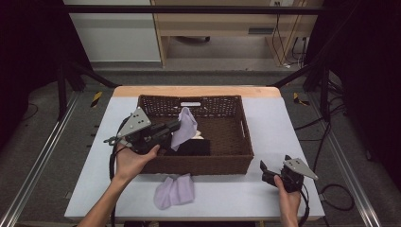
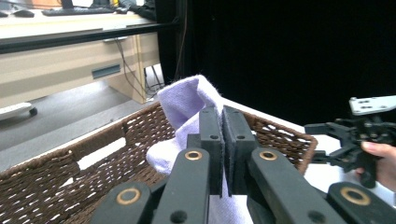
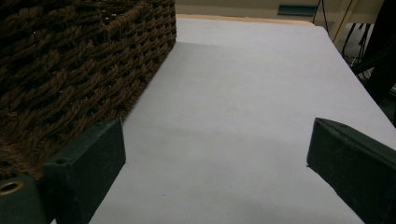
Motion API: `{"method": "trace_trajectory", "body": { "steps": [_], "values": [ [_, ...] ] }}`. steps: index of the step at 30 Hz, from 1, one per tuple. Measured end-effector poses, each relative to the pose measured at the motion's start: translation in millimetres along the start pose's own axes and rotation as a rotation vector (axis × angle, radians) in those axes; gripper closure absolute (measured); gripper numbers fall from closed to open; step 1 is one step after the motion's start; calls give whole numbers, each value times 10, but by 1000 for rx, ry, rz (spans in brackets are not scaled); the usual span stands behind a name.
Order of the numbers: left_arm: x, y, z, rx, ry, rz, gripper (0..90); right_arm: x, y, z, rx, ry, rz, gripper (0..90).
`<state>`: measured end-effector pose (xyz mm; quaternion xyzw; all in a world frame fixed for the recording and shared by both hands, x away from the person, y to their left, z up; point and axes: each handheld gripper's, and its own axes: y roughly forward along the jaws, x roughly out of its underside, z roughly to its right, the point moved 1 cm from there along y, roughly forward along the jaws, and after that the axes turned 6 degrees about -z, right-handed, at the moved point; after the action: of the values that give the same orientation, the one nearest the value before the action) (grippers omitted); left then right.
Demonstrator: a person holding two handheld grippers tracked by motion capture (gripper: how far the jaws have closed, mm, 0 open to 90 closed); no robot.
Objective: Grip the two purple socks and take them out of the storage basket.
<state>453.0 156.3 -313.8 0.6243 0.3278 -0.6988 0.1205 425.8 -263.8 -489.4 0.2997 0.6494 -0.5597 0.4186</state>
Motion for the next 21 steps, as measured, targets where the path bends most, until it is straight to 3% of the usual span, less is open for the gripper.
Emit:
{"method": "trace_trajectory", "body": {
  "steps": [11, 21],
  "values": [
    [4, -217, 238, 43, 50, 17, 871, 0, -1, 0, 1, 0, 1, 49],
    [145, -359, 350, 70, 53, 19, 871, 0, -1, -3, 3, -1, 1, 49]
  ]
}}
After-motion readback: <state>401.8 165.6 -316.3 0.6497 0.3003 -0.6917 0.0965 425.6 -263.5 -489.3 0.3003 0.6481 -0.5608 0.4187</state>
